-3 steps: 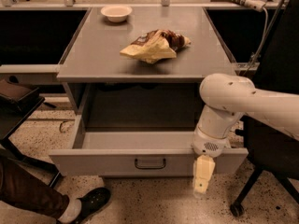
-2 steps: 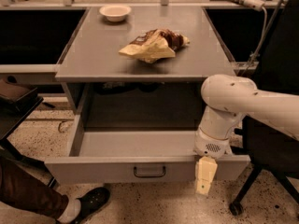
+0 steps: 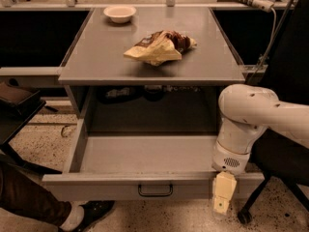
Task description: Open top drawer
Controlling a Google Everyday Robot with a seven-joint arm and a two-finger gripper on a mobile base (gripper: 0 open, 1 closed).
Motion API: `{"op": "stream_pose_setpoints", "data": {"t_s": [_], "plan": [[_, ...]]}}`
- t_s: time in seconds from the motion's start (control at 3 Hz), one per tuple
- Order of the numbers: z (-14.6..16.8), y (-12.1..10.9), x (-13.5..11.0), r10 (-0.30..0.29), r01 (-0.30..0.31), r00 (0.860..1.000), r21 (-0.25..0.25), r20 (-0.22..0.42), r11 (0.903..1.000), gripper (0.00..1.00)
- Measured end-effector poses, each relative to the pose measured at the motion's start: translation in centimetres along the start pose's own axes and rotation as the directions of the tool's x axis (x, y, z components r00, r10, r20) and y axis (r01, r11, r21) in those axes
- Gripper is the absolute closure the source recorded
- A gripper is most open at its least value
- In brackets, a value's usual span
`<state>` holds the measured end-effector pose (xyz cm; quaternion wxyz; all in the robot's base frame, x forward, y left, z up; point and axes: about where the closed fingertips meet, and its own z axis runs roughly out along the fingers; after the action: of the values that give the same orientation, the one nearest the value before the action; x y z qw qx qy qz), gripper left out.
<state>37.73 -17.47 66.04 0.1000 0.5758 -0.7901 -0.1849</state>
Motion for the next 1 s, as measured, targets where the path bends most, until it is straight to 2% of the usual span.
{"op": "stream_pose_setpoints", "data": {"t_s": [0.33, 0.67, 1.0], "plan": [[1.14, 2.3, 1.67, 0.053, -0.055, 0.998, -0.057, -0.033, 0.9968, 0.0], [1.15, 2.31, 1.67, 0.053, -0.055, 0.998, -0.057, -0.033, 0.9968, 0.0], [1.7, 3.29, 1.78, 0.061, -0.065, 0.997, -0.095, -0.039, 0.9933, 0.0]]}}
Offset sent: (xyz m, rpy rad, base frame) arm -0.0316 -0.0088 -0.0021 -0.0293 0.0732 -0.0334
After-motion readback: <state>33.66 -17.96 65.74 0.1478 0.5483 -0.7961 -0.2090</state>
